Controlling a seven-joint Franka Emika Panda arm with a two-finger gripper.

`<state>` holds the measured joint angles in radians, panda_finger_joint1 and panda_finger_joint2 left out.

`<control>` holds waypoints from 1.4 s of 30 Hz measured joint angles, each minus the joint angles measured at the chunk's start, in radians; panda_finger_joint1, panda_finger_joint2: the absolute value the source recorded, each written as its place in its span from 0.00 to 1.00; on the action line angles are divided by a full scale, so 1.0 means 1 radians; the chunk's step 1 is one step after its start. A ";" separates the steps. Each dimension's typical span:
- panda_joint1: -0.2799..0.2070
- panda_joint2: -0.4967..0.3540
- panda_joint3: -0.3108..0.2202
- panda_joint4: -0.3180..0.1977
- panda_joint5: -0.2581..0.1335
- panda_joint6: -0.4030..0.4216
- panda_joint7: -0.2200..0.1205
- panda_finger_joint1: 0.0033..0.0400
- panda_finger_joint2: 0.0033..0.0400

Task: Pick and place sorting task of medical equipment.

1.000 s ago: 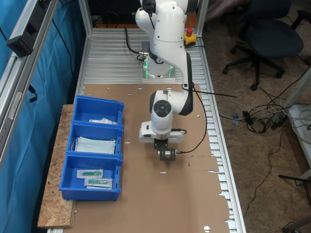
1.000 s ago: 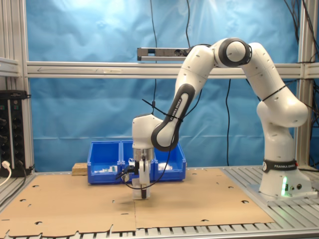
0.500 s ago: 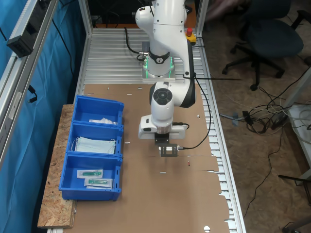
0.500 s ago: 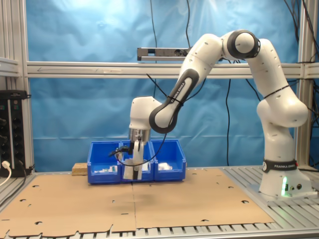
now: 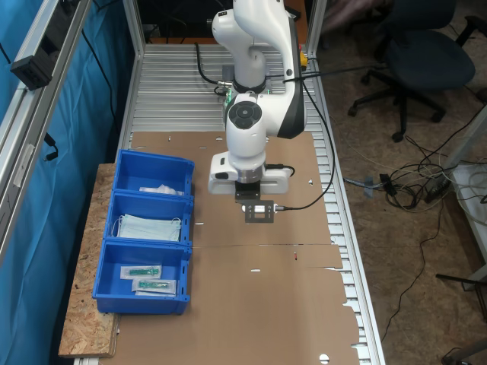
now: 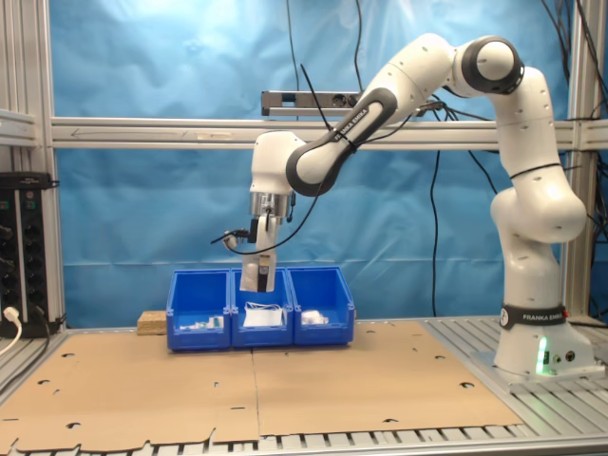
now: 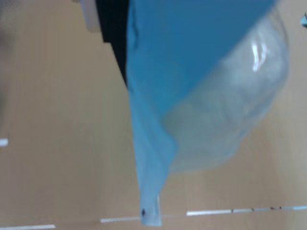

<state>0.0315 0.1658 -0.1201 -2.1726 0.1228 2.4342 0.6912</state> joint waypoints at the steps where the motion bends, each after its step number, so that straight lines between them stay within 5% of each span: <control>1: -0.008 -0.011 0.000 0.000 0.000 -0.017 0.000 0.07 0.07; 25: -0.308 -0.096 -0.023 -0.042 0.000 -0.226 0.000 0.07 0.07; 42: -0.393 -0.096 -0.114 -0.043 0.000 -0.244 0.000 0.07 0.07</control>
<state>-0.3618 0.0703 -0.2345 -2.2158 0.1228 2.1897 0.6912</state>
